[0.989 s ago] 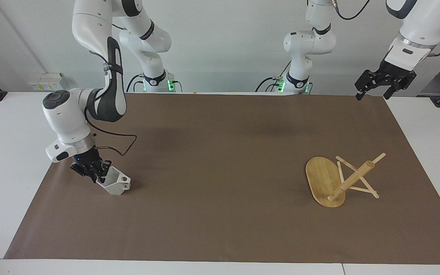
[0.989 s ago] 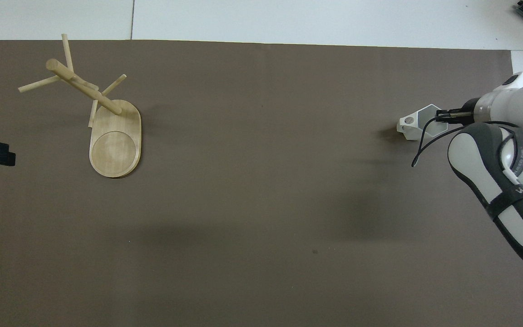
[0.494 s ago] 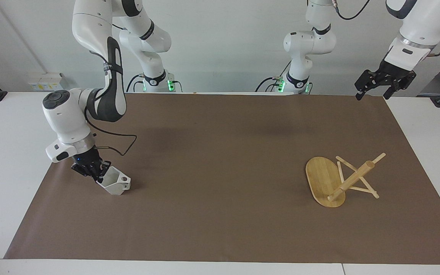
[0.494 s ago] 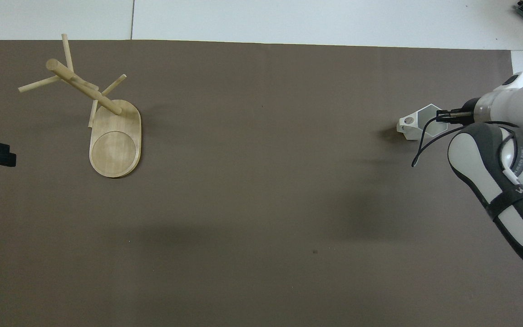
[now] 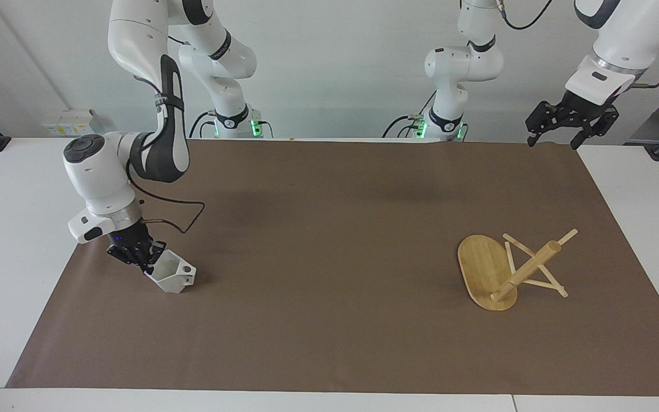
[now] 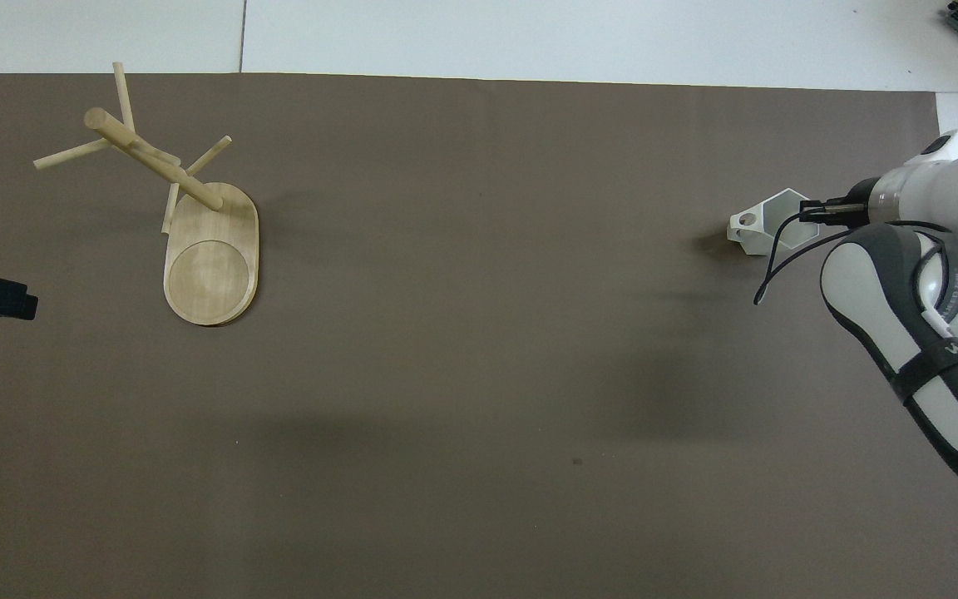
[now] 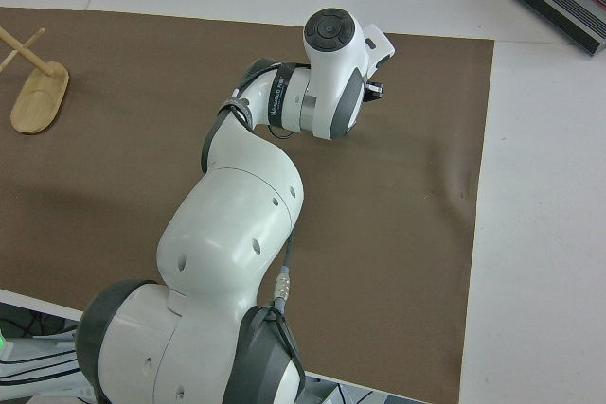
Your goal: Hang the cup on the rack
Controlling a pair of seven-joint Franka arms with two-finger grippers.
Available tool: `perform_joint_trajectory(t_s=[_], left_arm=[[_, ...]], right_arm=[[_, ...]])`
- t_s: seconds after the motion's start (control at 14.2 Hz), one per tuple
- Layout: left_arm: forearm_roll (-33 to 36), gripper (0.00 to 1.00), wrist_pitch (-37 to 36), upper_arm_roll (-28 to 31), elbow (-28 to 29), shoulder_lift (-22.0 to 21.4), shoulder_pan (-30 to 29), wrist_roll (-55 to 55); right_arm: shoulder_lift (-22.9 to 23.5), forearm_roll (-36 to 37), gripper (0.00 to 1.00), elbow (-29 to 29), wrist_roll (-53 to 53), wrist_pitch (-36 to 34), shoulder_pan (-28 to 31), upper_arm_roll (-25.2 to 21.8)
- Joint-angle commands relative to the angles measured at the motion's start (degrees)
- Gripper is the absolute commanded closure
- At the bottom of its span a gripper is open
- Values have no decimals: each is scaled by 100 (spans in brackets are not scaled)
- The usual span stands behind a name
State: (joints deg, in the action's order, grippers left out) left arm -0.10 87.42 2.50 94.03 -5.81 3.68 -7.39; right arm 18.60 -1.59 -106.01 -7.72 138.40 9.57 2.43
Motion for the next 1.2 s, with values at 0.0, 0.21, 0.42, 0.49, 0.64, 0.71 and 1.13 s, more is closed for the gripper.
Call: perform_joint_trajectory(t_s=[0.0,0.21,0.42,0.49,0.64,0.71,1.13], left_arm=[[10,0,-6,31,63,-69,-16,-140],[27,0,-31,40,54,-60,-7,-140],[18,0,-75,22,185,-139,2,-140],[18,0,-102,22,342,-270,-25,-149],[18,0,-85,-13,502,-315,-182,-167],[1,0,-50,-13,493,-315,-218,-175],[-130,0,-32,-707,290,-130,-719,-88]], right_arm=[[12,19,99,36,-19,-6,71,143],[-14,19,99,54,-19,-15,71,178],[-32,1,99,54,-10,-24,71,380],[-40,-69,99,62,-10,-24,71,441],[-75,-594,99,124,-10,-93,71,538],[-93,-788,99,185,-10,-190,71,669],[-181,-2317,99,343,-10,-261,71,1408]])
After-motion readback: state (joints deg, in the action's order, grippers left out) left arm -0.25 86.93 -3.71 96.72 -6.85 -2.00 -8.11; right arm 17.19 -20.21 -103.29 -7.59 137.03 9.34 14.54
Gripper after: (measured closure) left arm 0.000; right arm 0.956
